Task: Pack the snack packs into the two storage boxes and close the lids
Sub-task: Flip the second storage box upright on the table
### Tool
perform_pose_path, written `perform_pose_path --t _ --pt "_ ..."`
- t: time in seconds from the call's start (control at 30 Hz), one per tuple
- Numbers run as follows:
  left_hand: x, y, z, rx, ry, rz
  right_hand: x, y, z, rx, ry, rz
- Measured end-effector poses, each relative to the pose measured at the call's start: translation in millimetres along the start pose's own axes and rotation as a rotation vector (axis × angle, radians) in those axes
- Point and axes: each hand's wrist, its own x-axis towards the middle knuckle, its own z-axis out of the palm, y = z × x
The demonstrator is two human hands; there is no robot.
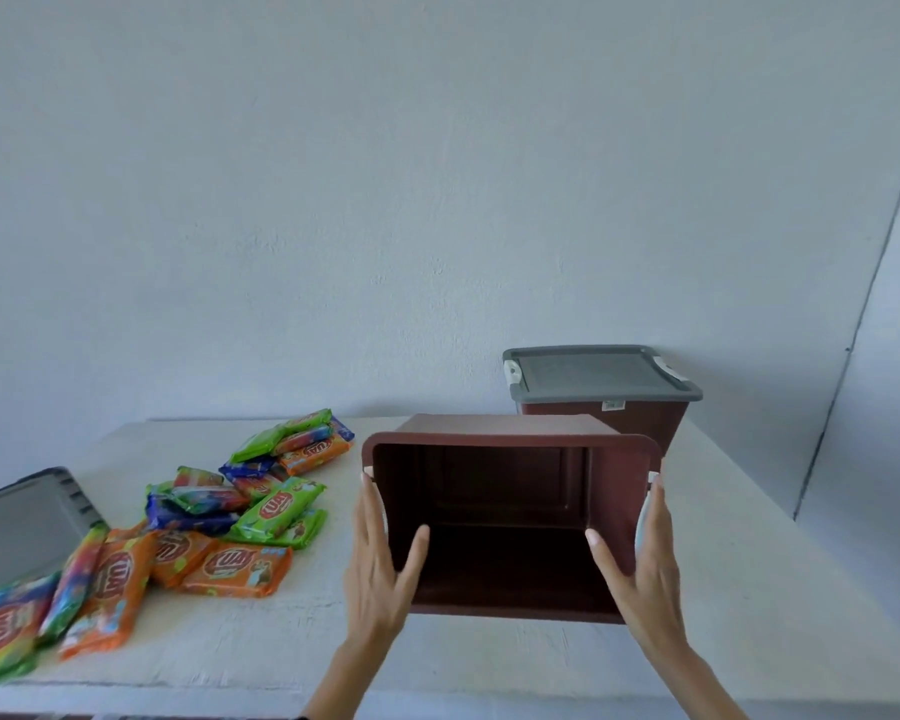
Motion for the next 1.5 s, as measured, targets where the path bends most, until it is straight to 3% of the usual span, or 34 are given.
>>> perform_pose_path --t 0.23,0.3,0.43,0.57,0.7,0.8,0.87,0.97,1.07,1.2,1.37,1.5 --pt "33.2 13.8 -9.7 0.297 0.056 -0.033 29.1 -20.1 -9.6 -0.149 0.014 0.003" --pt "50.1 19.1 -15.0 0.471 0.008 -0.106 42.9 -28.6 -15.3 -0.190 -0.086 0.072" --pt "67.0 17.6 -24.3 0.713 -0.186 -0.166 56.6 -34.1 -19.5 -0.391 -0.460 0.228" --pt "68.9 9.8 -23.6 0.803 -0.289 -0.158 58.0 -33.3 -13.5 -0.408 -0.561 0.290" --pt "72.3 14.8 -17.1 0.889 -0.315 -0.113 62.9 -39.0 -6.5 -0.690 -0.471 0.090" --pt "74.3 21.7 -3.4 1.001 -0.396 0.180 63.4 -44.4 5.8 -0.846 -0.491 -0.093" --pt "75.6 20.8 2.7 1.112 -0.512 0.288 61.0 -41.9 11.6 -0.940 -0.558 -0.101" --pt "79.7 9.4 -1.5 1.250 -0.580 0.162 61.5 -35.6 10.9 -0.938 -0.582 -0.016" --pt "84.3 -2.0 -14.5 1.118 -0.556 0.048 68.3 -30.0 3.7 -0.695 -0.585 0.058" --pt "91.8 -9.8 -29.6 0.740 -0.547 -0.086 77.7 -19.1 -8.0 -0.250 -0.570 0.175" --pt "98.3 -26.4 -36.5 0.329 -0.555 -0.182 72.3 -15.9 -11.6 0.121 -0.409 0.330" --pt "95.7 -33.7 -39.0 -0.067 -0.518 -0.310 66.8 -8.1 -16.9 0.333 -0.382 0.429"
